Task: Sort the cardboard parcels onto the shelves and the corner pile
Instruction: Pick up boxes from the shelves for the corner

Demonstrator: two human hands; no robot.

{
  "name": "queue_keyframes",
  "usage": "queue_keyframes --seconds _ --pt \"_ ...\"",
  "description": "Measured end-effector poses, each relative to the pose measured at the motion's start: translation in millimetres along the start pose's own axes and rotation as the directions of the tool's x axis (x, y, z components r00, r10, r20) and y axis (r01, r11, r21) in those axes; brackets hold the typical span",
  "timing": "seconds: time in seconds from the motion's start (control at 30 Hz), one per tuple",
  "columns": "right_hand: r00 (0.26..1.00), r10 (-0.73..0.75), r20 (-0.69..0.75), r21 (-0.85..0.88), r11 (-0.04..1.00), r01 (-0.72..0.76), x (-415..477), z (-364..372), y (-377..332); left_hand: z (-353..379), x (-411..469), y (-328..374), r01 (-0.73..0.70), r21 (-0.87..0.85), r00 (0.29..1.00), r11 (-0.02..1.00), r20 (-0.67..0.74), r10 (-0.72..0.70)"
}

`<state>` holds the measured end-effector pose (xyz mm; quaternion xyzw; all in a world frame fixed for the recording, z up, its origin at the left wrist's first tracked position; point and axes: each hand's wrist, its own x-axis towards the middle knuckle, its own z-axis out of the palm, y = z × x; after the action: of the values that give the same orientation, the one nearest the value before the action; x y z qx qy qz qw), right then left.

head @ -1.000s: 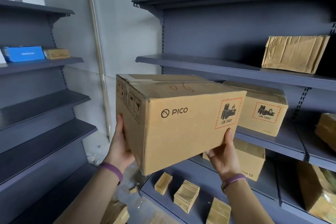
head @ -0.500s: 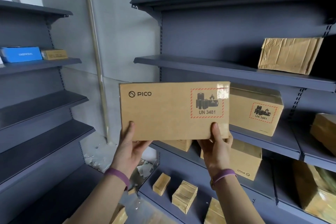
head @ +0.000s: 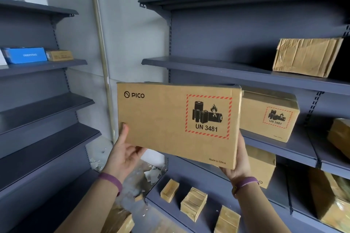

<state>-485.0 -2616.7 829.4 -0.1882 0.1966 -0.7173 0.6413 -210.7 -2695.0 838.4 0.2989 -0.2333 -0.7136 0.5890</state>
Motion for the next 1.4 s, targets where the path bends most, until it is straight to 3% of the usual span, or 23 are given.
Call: queue_keyframes --seconds 0.1,0.23,0.43,0.53,0.7,0.87,1.03,1.17,1.4 --pt "0.999 -0.047 0.015 0.051 0.998 0.046 0 -2 7 9 0 1 0.028 -0.013 1.0 1.0 0.004 -0.028" --pt "0.981 -0.142 -0.128 0.056 0.987 0.15 7 -7 22 30 0 -7 0.07 0.005 0.996 0.998 0.05 -0.07" --pt "0.944 -0.28 -0.176 -0.032 0.96 0.278 8 5 34 50 -14 -21 -0.045 0.438 0.998 0.898 0.068 0.016" --pt "0.918 -0.345 -0.194 -0.137 0.936 0.323 11 5 36 53 -22 -19 -0.125 0.454 0.978 0.882 0.207 0.032" --pt "0.901 -0.378 -0.211 -0.164 0.923 0.349 13 6 44 59 -29 -27 -0.225 0.551 0.906 0.804 0.421 -0.035" --pt "0.925 -0.359 -0.122 -0.231 0.917 0.326 8 2 39 58 -26 -26 -0.311 0.536 0.893 0.785 0.446 0.05" --pt "0.92 -0.364 -0.145 -0.351 0.888 0.296 6 -1 33 46 -15 -12 -0.269 0.521 0.884 0.81 0.468 -0.008" --pt "0.881 -0.438 -0.179 -0.511 0.807 0.297 3 -1 17 37 -5 3 -0.198 0.496 0.88 0.845 0.469 -0.069" --pt "0.936 -0.342 -0.082 -0.593 0.772 0.23 -8 -5 3 36 2 8 -0.206 0.533 0.882 0.82 0.465 -0.081"
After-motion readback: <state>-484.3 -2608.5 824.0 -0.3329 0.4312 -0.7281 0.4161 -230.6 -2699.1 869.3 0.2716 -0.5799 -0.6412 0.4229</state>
